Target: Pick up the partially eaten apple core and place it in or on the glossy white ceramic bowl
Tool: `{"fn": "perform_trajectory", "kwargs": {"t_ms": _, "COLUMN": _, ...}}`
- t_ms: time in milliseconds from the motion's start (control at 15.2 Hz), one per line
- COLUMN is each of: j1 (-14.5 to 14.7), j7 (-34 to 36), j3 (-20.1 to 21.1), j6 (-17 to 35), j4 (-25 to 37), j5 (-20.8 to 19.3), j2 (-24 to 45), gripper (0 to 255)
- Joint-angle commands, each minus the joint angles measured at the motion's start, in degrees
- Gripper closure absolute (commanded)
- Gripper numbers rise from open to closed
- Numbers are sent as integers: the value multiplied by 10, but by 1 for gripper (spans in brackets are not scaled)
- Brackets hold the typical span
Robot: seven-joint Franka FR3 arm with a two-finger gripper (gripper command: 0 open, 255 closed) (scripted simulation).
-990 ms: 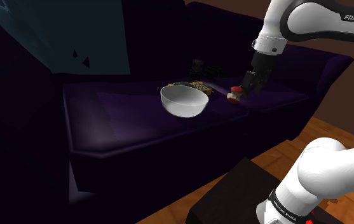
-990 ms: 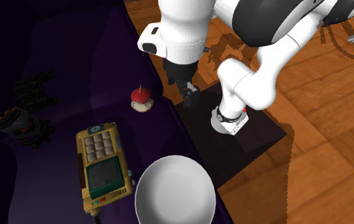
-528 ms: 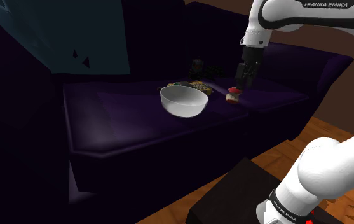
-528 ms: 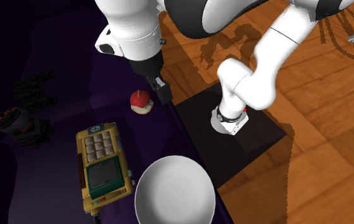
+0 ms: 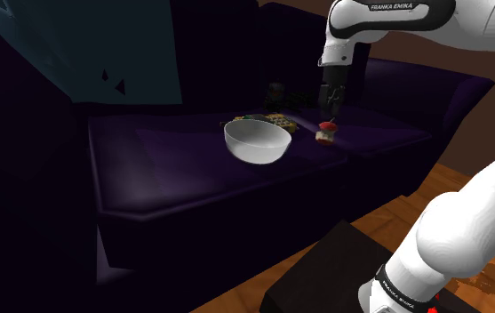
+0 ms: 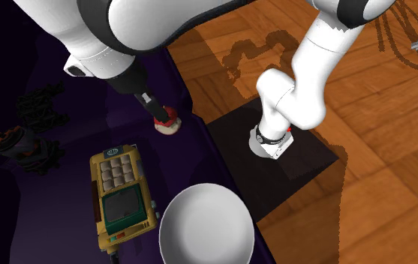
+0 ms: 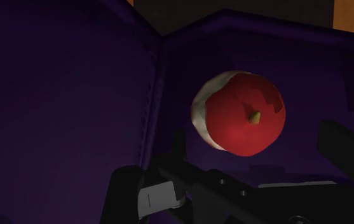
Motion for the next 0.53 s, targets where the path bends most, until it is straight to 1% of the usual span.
{"fn": "perform_trajectory", "kwargs": {"t_ms": 0, "j1": -1, "j7": -2, "j3": -1, "j6": 13, "j4": -16, "j5": 0, "j2": -1, "gripper": 0}}
{"fn": "perform_trajectory", "kwargs": {"t_ms": 264, "j1": -1, "j7": 0, "j3": -1, "j6": 39, "j4": -53, "j5": -3, "j2": -13, "gripper": 0}}
{"fn": "perform_trajectory", "kwargs": {"t_ms": 462, "j1": -1, "j7": 0, "j3": -1, "j6": 39, "j4": -53, "j5": -3, "j2": -13, "gripper": 0}}
